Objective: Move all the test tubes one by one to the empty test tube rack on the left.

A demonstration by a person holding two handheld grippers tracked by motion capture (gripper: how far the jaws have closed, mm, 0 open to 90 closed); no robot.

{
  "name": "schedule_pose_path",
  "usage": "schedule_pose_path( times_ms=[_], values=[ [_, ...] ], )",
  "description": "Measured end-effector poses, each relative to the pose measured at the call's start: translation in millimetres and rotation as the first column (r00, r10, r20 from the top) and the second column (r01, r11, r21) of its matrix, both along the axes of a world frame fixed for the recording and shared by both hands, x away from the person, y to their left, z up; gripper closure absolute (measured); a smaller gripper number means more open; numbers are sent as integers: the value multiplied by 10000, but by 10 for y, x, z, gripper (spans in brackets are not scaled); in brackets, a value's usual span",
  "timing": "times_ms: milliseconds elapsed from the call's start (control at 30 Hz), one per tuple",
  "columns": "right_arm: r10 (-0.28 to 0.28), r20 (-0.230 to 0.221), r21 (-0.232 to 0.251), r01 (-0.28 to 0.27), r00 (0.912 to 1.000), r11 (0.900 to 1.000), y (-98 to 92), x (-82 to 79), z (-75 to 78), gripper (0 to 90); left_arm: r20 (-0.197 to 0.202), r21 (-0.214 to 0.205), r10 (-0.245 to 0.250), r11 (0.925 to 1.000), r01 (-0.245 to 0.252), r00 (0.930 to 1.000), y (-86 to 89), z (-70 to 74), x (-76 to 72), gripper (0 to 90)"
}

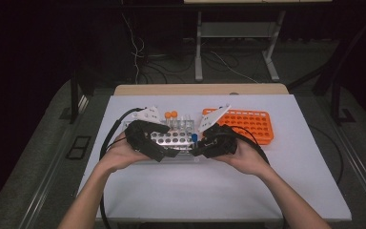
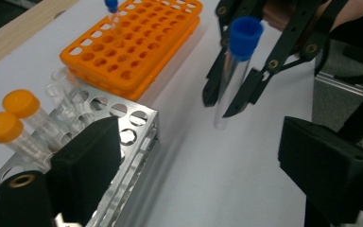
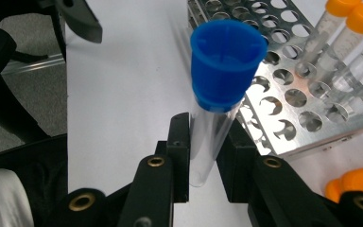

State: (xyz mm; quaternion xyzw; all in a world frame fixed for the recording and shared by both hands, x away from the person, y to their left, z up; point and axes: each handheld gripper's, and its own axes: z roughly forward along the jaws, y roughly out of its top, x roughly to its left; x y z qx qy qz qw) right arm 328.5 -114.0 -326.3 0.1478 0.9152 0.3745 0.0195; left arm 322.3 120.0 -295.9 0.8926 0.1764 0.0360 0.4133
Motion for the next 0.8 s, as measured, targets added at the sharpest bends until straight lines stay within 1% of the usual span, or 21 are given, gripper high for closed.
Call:
schedule_pose_path(
  times_ms=[67,200,300,400,433,533,633,700,767,800],
  values=[
    [62,-43,-63,-62,10000,10000,38,4,-8,756,-59,125,-245,9996,245,9997,-31,33,4,184],
    [286,79,-160,-285,9996,9995,121,-1,-35,755,-111,532,-717,9960,721,9974,-98,98,30,281],
    [394,60,-174,-393,9992,9991,182,-12,-51,755,-102,778,-910,9928,915,9958,-155,132,46,351],
    [516,78,-190,-515,9986,9985,234,-21,-60,755,-151,992,-1162,9882,1171,9931,-204,152,64,410],
    [553,76,-181,-551,9984,9983,250,-25,-62,756,-128,1135,-1255,9855,1262,9920,-218,156,70,430],
    [678,97,-192,-676,9977,9975,295,-37,-73,756,-161,1375,-1472,9794,1480,9890,-256,153,79,499],
    [749,158,-208,-746,9971,9970,326,-46,-89,756,-250,1518,-1538,9760,1558,9878,-273,130,89,584],
    [759,133,-158,-757,9970,9970,339,-46,-94,755,-317,1564,-1611,9740,1641,9864,-277,114,93,624],
    [806,172,-135,-803,9966,9967,351,-43,-100,755,-379,1566,-1716,9720,1754,9844,-277,105,97,680],
    [787,140,-157,-785,9968,9968,357,-42,-104,755,-374,1616,-1805,9695,1842,9829,-277,105,92,710]
  ],
)
